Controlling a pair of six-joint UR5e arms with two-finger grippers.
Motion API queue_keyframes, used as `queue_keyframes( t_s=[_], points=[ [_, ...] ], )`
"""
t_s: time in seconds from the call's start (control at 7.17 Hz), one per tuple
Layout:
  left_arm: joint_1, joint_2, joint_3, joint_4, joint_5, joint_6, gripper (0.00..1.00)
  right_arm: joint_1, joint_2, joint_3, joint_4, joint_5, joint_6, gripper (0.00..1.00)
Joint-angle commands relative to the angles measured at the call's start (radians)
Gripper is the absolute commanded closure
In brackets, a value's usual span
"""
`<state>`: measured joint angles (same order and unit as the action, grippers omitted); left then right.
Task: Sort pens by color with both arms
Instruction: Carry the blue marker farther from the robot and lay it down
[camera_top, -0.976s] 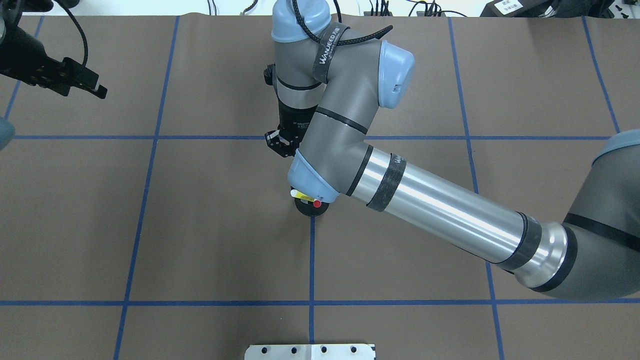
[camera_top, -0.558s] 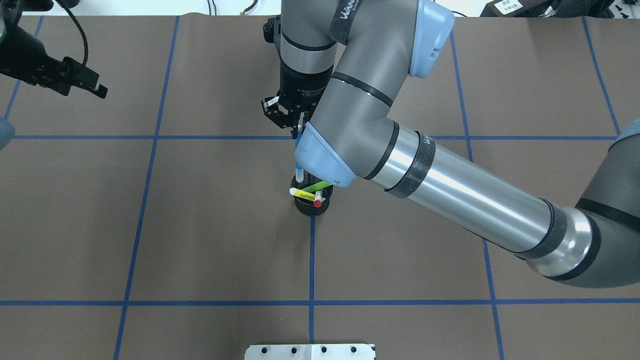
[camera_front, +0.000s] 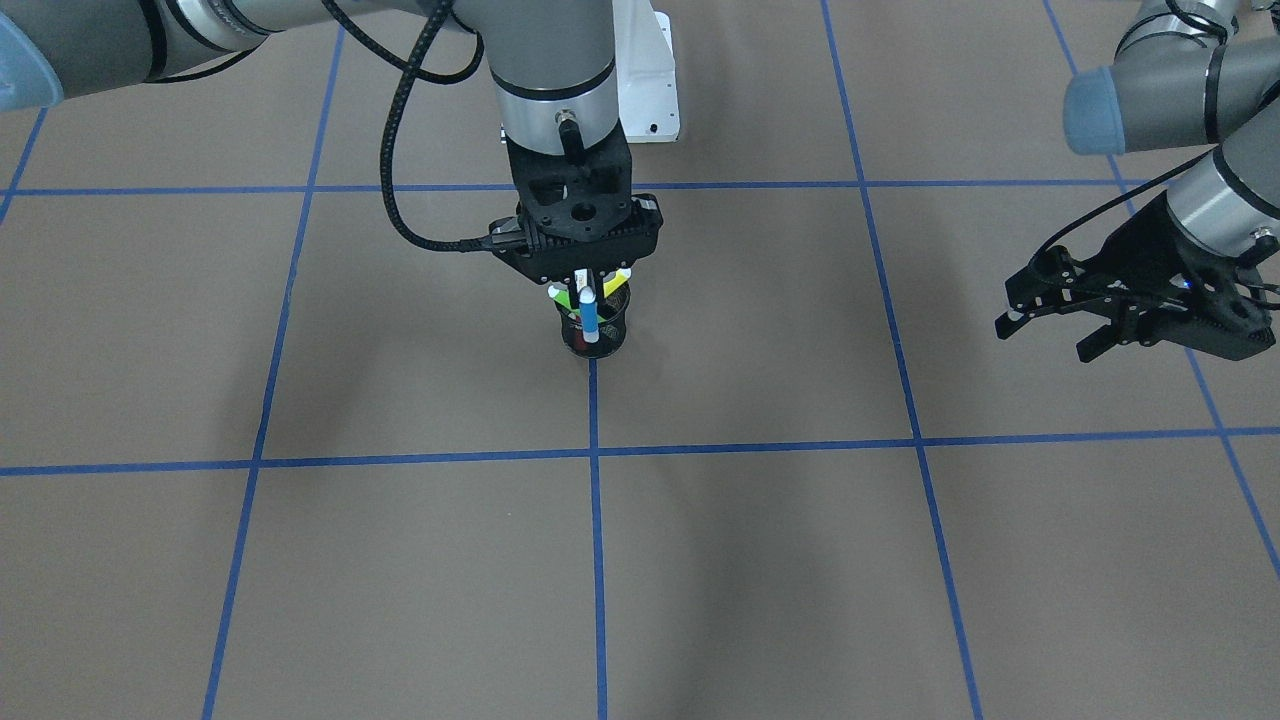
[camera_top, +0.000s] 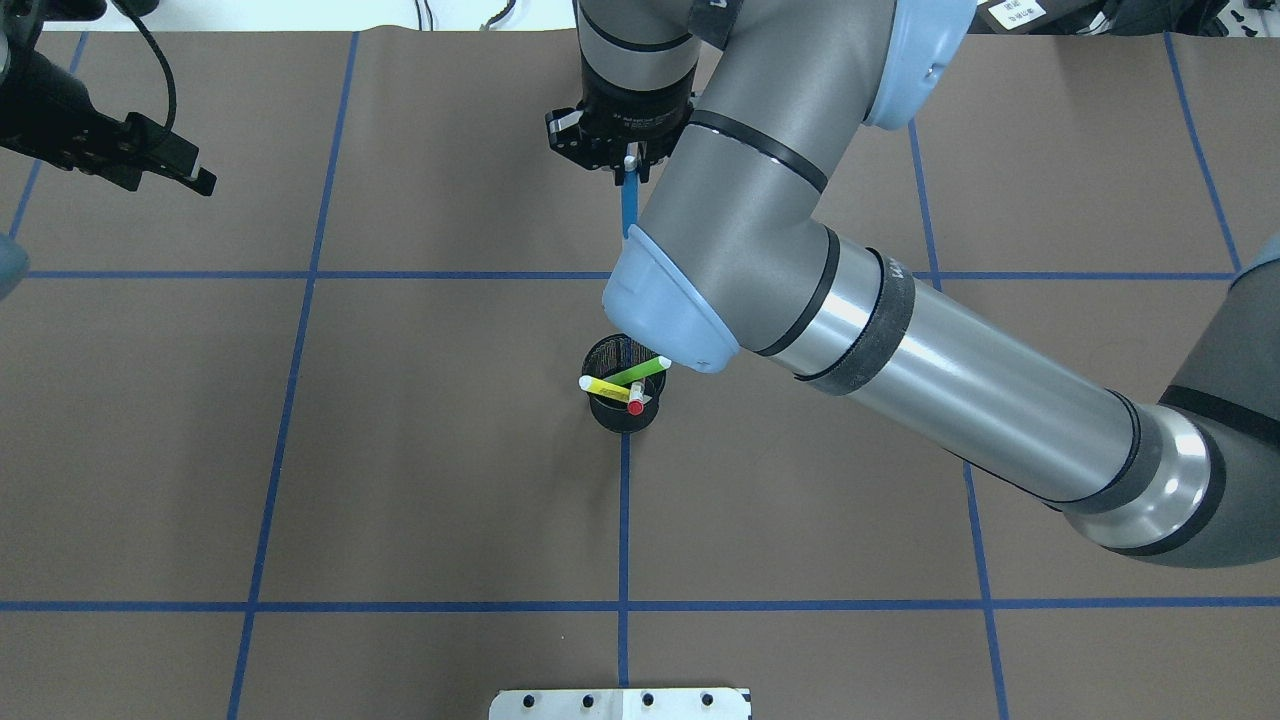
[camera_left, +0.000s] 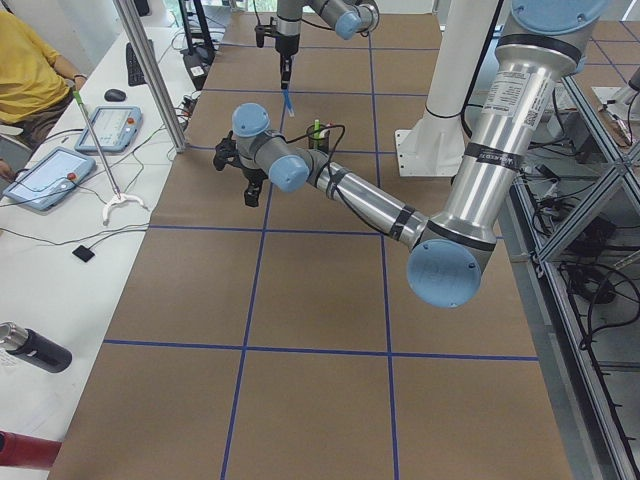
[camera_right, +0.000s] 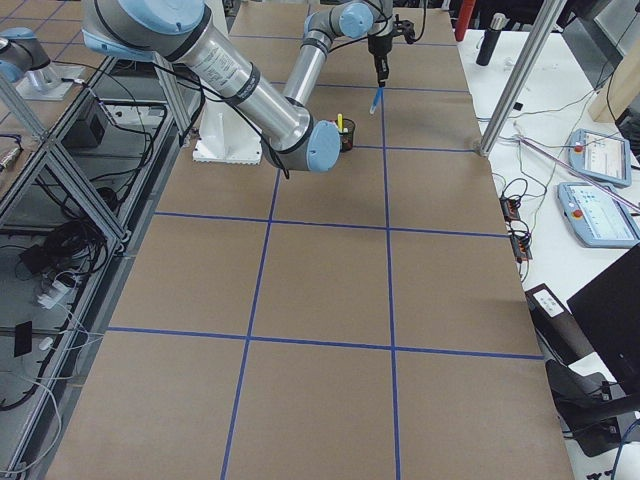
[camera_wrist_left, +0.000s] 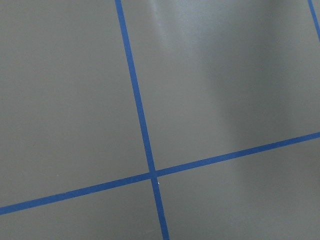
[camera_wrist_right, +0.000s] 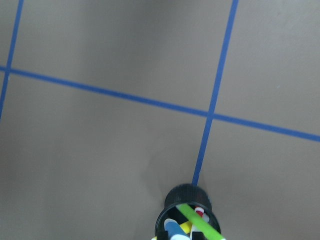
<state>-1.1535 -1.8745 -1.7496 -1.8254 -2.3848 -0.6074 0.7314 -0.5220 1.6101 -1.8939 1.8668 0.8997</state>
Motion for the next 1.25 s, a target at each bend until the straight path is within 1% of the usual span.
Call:
queue_keyframes(
  t_s=[0.0, 0.14, 0.28, 0.42, 0.56, 0.7, 0.84, 0.98, 1.12],
  points=[
    [0.002, 0.0, -0.001, -0.002, -0.001, -0.002, 0.0, 0.016, -0.035, -0.006, 0.009, -0.235, 0.004, 1.0],
    [0.002, 0.0, 0.001, -0.002, -0.001, -0.002, 0.0, 0.019, -0.082, -0.012, 0.062, -0.333, 0.004, 1.0],
    [0.002, 0.0, 0.001, -0.002, -0.001, -0.002, 0.0, 0.025, -0.145, -0.05, 0.199, -0.377, 0.008, 1.0],
    [0.002, 0.0, 0.001, -0.002, -0.001, -0.002, 0.0, 0.034, -0.176, -0.126, 0.326, -0.408, 0.028, 1.0],
    [0.002, 0.0, 0.001, -0.002, -0.001, -0.002, 0.0, 0.039, -0.179, -0.203, 0.429, -0.446, 0.059, 1.0],
    [0.002, 0.0, 0.002, -0.002, 0.001, 0.0, 0.0, 0.039, -0.203, -0.257, 0.56, -0.498, 0.126, 1.0],
    [0.002, 0.0, 0.005, -0.002, 0.001, 0.001, 0.0, 0.043, -0.238, -0.263, 0.644, -0.527, 0.154, 1.0],
    [0.002, 0.0, 0.004, -0.002, 0.001, 0.001, 0.0, 0.04, -0.259, -0.263, 0.654, -0.581, 0.206, 1.0],
    [0.002, 0.0, 0.002, -0.002, 0.001, 0.0, 0.0, 0.01, -0.265, -0.285, 0.692, -0.653, 0.299, 1.0]
  ],
)
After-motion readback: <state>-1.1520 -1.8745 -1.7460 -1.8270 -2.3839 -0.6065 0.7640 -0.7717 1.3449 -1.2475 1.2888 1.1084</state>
